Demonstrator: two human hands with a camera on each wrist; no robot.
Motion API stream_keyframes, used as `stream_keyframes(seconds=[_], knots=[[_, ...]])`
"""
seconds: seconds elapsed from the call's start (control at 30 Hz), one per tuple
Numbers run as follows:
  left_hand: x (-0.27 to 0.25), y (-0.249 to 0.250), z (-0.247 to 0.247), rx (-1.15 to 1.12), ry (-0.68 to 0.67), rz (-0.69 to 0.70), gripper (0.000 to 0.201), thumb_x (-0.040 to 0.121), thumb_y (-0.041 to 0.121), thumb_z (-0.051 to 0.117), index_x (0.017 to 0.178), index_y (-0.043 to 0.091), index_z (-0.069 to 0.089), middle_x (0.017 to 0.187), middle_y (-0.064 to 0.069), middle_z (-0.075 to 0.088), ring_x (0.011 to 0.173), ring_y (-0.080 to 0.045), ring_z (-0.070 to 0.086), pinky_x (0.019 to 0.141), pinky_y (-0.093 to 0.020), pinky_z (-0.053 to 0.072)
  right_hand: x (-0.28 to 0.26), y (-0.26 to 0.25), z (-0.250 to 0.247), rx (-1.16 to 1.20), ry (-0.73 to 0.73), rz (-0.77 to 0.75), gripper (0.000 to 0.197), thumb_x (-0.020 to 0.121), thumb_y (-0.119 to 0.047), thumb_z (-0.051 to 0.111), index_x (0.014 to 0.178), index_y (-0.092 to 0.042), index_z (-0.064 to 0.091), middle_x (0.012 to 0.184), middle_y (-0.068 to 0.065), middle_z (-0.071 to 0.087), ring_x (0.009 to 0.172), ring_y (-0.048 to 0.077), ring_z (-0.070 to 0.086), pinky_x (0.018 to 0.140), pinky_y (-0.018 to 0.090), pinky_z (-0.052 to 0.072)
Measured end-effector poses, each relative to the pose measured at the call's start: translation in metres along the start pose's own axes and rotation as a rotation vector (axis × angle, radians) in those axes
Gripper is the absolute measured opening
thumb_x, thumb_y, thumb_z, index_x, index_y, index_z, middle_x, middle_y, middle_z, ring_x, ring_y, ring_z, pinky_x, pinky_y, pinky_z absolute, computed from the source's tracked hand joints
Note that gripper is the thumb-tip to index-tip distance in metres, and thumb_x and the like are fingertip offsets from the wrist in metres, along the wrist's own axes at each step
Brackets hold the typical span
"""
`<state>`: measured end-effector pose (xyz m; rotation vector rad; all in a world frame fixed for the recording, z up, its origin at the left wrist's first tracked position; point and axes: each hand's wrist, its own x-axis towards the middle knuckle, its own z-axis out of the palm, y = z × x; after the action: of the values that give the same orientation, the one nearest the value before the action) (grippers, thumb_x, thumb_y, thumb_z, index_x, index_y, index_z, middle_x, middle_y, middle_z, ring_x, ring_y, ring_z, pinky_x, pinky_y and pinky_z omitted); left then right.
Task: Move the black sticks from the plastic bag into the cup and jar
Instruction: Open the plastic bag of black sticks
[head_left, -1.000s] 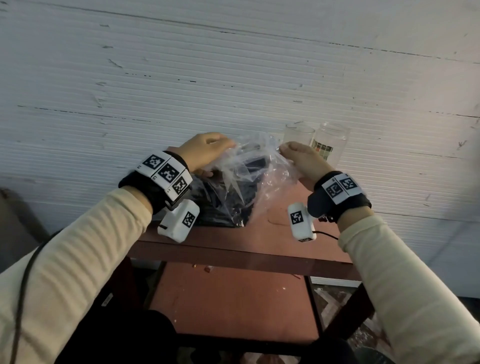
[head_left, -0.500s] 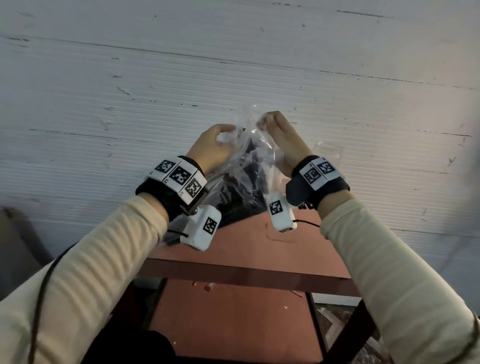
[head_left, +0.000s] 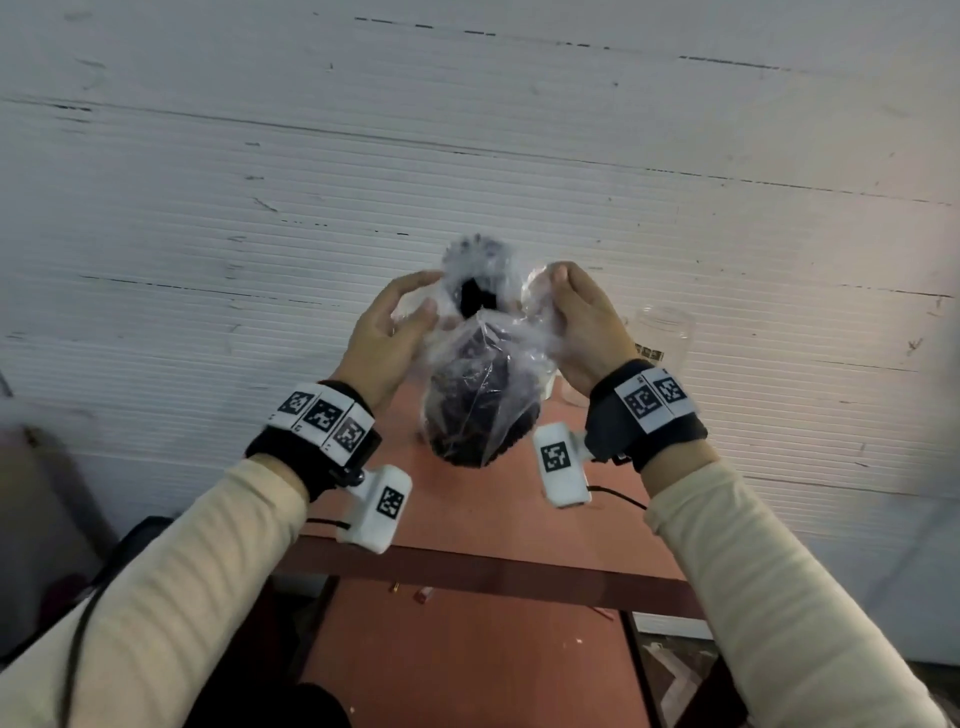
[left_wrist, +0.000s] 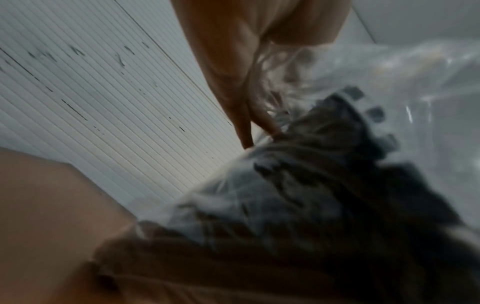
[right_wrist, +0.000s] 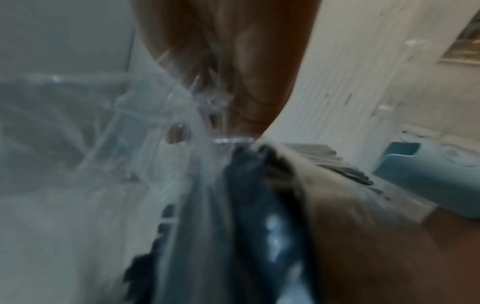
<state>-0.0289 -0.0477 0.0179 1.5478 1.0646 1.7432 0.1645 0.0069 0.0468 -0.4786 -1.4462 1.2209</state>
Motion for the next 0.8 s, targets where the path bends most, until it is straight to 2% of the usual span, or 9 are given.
stream_keyframes(seconds=[0.1,0.13,0.23,0.3,0.37,0.47,0.53,0.67,0.8], knots=[[-0.001,0.001,-0.010,0.108,-0.051,-0.001,0.022,0.099,0.012,0.050,0.106,0.029,0.063,0.095,0.009,0.064,0.059,0.006,0.058,0.056,-0.012,0.045,-0.008,0.014,-0.010,-0.159,0.050,0.079,0.018,0.103,-0.019,0.040,0.092,-0.012,0.052,0.068,0.000,0.046,0.052,0.015,0.043,0.058,0.040,0.042],[-0.002,0.003,-0.012,0.153,-0.077,0.016,0.020,0.099,0.012,0.049,0.109,0.024,0.062,0.093,0.010,0.063,0.052,0.007,0.055,0.053,-0.009,0.041,-0.011,0.015,-0.011,-0.223,0.059,0.061,0.013,0.103,-0.020,0.040,0.097,-0.014,0.050,0.064,-0.001,0.042,0.046,0.016,0.036,0.047,0.035,0.034],[-0.004,0.006,-0.015,0.286,-0.150,0.096,0.021,0.097,0.016,0.054,0.116,0.023,0.060,0.094,0.011,0.065,0.052,0.004,0.054,0.051,-0.010,0.042,-0.017,0.008,-0.009,-0.285,0.056,0.023,0.009,0.104,-0.020,0.036,0.106,-0.020,0.045,0.050,-0.007,0.030,0.040,0.012,0.022,0.036,0.025,0.017],[-0.002,0.007,-0.018,0.355,-0.149,0.147,0.025,0.093,0.014,0.060,0.114,0.026,0.061,0.115,0.015,0.062,0.093,0.007,0.059,0.081,-0.013,0.046,-0.019,0.004,-0.010,-0.283,-0.022,0.059,0.007,0.101,-0.025,0.039,0.107,-0.024,0.043,0.061,0.000,0.032,0.047,0.013,0.026,0.039,0.023,0.022],[0.002,0.008,-0.020,0.392,-0.144,0.182,0.032,0.089,0.004,0.058,0.114,0.024,0.062,0.124,0.016,0.057,0.116,0.004,0.052,0.093,-0.016,0.044,-0.024,0.001,-0.013,-0.302,-0.168,0.112,0.021,0.094,-0.024,0.054,0.108,-0.029,0.039,0.073,0.010,0.033,0.054,0.019,0.031,0.042,0.024,0.029],[0.005,0.014,-0.019,0.406,-0.168,0.159,0.042,0.086,-0.007,0.052,0.113,0.023,0.063,0.116,0.022,0.060,0.104,0.013,0.055,0.084,-0.010,0.046,-0.033,0.000,-0.019,-0.489,-0.263,0.070,0.046,0.087,-0.006,0.064,0.116,-0.022,0.033,0.061,0.006,0.029,0.048,0.015,0.029,0.041,0.022,0.027],[0.006,0.015,-0.017,0.370,-0.182,0.142,0.038,0.087,-0.006,0.055,0.111,0.021,0.063,0.111,0.020,0.063,0.097,0.010,0.060,0.079,-0.009,0.048,-0.036,0.000,-0.019,-0.634,-0.221,0.006,0.040,0.091,-0.009,0.062,0.118,-0.013,0.034,0.062,0.006,0.036,0.048,0.012,0.034,0.046,0.021,0.032],[0.006,0.016,-0.015,0.352,-0.165,0.128,0.016,0.088,0.015,0.065,0.104,0.018,0.066,0.104,0.010,0.068,0.099,-0.002,0.064,0.091,-0.020,0.049,-0.034,-0.001,-0.018,-0.764,-0.191,-0.052,0.019,0.095,-0.019,0.057,0.108,-0.010,0.046,0.083,0.016,0.055,0.066,0.017,0.052,0.071,0.027,0.051],[0.007,0.016,-0.014,0.354,-0.186,0.067,0.015,0.092,0.017,0.061,0.105,0.015,0.067,0.104,0.001,0.070,0.101,-0.014,0.066,0.094,-0.033,0.052,-0.030,0.004,-0.026,-0.906,-0.040,-0.081,0.009,0.094,-0.023,0.059,0.091,-0.016,0.055,0.099,-0.003,0.051,0.095,0.012,0.050,0.087,0.026,0.035]])
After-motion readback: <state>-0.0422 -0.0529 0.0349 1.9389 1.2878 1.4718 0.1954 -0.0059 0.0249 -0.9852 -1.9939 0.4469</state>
